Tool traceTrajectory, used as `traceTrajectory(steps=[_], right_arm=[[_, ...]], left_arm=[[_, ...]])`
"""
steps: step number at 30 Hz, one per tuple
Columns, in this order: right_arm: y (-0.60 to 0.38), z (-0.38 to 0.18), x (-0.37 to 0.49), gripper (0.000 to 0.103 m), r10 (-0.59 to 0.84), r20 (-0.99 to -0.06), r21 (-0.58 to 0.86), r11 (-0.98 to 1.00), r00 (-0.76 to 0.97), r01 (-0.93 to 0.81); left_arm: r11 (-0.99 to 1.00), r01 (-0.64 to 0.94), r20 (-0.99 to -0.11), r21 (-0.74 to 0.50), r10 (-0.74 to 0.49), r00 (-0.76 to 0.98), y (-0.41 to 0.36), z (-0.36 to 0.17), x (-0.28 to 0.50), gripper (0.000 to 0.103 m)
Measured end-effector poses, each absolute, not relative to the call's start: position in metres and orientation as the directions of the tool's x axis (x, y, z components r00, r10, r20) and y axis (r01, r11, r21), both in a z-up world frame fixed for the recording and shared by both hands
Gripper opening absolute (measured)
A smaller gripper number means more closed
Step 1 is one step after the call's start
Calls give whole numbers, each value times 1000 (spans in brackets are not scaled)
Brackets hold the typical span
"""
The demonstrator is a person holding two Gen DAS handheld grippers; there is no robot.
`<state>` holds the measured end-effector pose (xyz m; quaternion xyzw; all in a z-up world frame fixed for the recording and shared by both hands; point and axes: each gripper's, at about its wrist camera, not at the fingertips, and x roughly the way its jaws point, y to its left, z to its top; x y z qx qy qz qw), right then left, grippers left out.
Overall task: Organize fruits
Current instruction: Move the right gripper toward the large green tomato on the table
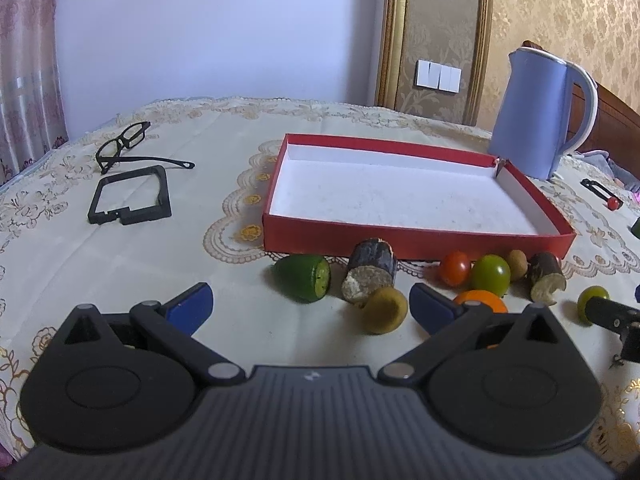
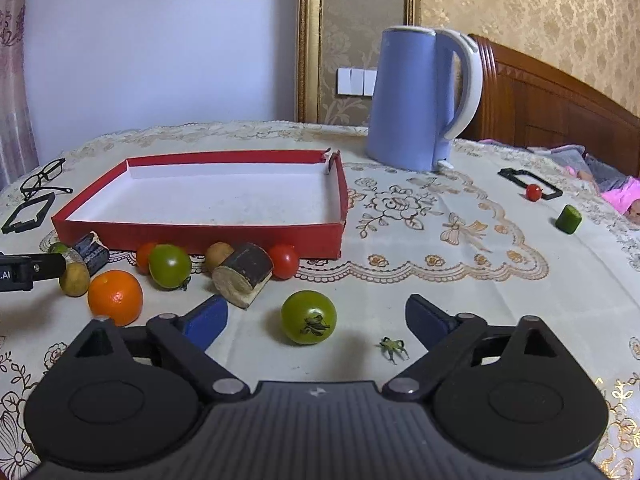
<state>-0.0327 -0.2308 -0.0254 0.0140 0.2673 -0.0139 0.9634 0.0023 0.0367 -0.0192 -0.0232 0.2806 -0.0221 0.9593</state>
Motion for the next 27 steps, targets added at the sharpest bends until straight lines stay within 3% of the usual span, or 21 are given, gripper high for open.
traceTrajectory(steps=[10, 14, 19, 23, 27], right_arm=[[-229, -29, -29, 96, -16, -519, 17, 999, 855, 29], [-229, -30, -28, 87, -16, -519, 16, 999, 854, 28], [-230, -31, -27, 86, -14, -521, 25, 999, 853, 32], [-230, -31, -26, 75, -3, -528, 32, 999, 849, 23], [-228, -33, -24, 74, -2, -530, 25, 1000, 848, 18]], left_arm=[[997, 24, -547, -67, -57, 835, 39, -22, 5, 103], [997, 23, -548, -68, -57, 834, 40, -23, 6, 103], [997, 24, -547, -71, -59, 835, 41, -23, 5, 103], [997, 28, -550, -72, -63, 833, 42, -23, 6, 103], [997, 27, -549, -68, -60, 834, 43, -23, 6, 103]])
